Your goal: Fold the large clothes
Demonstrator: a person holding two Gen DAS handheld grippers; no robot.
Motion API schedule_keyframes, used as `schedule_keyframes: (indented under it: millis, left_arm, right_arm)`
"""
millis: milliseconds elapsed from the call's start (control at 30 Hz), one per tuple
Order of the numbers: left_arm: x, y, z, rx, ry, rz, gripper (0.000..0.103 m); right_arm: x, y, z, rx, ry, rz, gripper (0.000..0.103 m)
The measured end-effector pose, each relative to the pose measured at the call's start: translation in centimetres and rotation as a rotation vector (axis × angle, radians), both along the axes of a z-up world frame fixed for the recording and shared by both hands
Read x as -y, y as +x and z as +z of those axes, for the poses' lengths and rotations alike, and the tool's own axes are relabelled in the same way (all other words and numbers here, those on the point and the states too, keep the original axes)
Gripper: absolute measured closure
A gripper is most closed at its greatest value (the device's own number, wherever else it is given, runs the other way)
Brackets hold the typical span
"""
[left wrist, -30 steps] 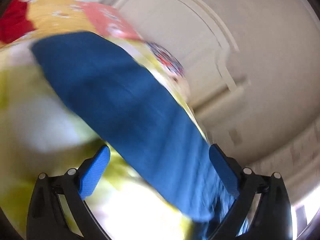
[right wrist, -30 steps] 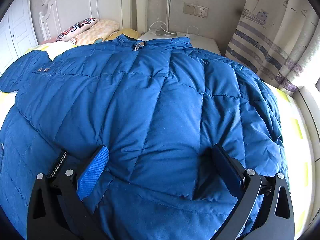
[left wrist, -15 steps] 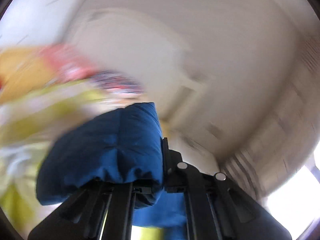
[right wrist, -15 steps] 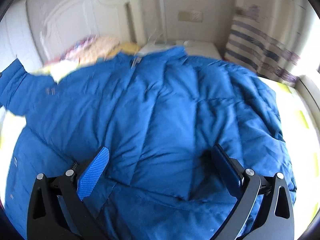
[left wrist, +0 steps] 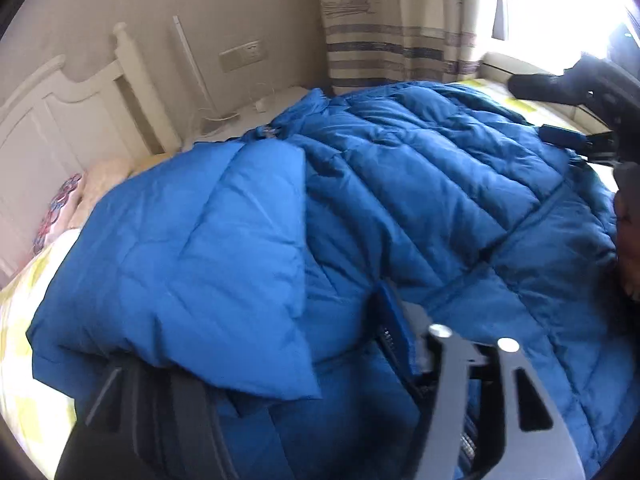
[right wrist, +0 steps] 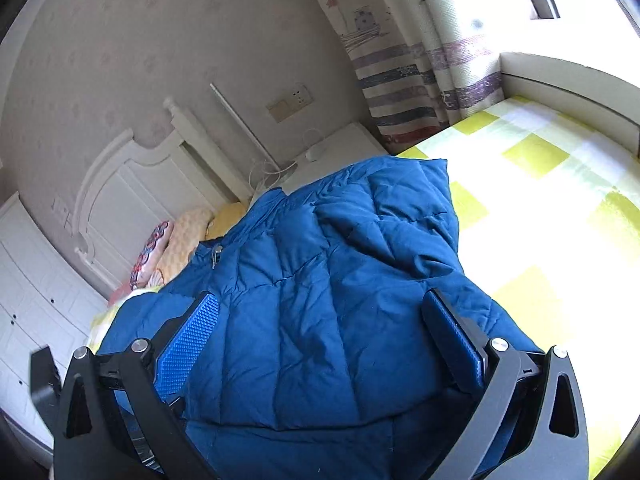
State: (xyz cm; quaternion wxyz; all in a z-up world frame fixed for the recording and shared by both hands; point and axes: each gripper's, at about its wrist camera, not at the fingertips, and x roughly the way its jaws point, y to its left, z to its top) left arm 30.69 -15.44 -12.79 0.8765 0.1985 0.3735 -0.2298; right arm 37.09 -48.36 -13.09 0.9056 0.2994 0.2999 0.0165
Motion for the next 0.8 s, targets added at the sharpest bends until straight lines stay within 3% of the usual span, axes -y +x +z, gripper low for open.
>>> schedule_keyframes:
  millis: [67,133,200,233,267,333,433,500,600,800]
  left_arm:
    - [-0.9,-0.5,1.0,-0.004,-0.02,-0.021,0.024]
    - [-2.2,-1.7,3.3,0.064,-0.048,0.01,0.024]
    - [-5.2,-3.6,6.3,0.114,-0.18,0.027,0.017]
    - [-6.5,-4.1,7.1,0.136,-0.22,0.052,0.006]
    - [-8.2,-4.3,7.9,0.179,-0.247,0.117,0.002]
    - [-11.0,-3.6,8.1,0.23,-0.211,0.281,0.003]
    - [-15.6,-2.4,6.7,0.169,-0.213,0.486,0.004]
    - [-17.4,-1.9,4.8,0.102,-0.189,0.546,0.004]
    - [-18.1,-0.4,2.4,0.041,-0.151,0.6,0.004]
    - [-20.0,1.6,-0.8,-0.099,-0.224,0.616,0.004]
  right_arm:
    - [-0.5,-0.1,0.1,-0.005,-0.023,0.012,0.005]
    - [-0.7,-0.1,0.3,-0.005,-0.036,0.019,0.006]
    - [-0.6,-0.3,0.2,-0.005,-0.033,0.017,0.006]
    - [-0.6,-0.4,0.2,-0.007,-0.032,0.016,0.006]
    - [-0.7,-0.5,0.1,-0.008,-0.034,0.015,0.006]
    - [-0.8,-0.6,0.2,-0.01,-0.044,0.017,0.005]
    - [-1.3,-1.0,0.2,-0.014,-0.062,0.023,0.005]
    - [-1.6,-0.8,0.3,-0.021,-0.078,0.029,0.005]
    - [-2.2,-0.7,0.3,-0.036,-0.107,0.04,0.005]
    - [-4.1,0.0,0.4,-0.073,-0.186,0.093,0.005]
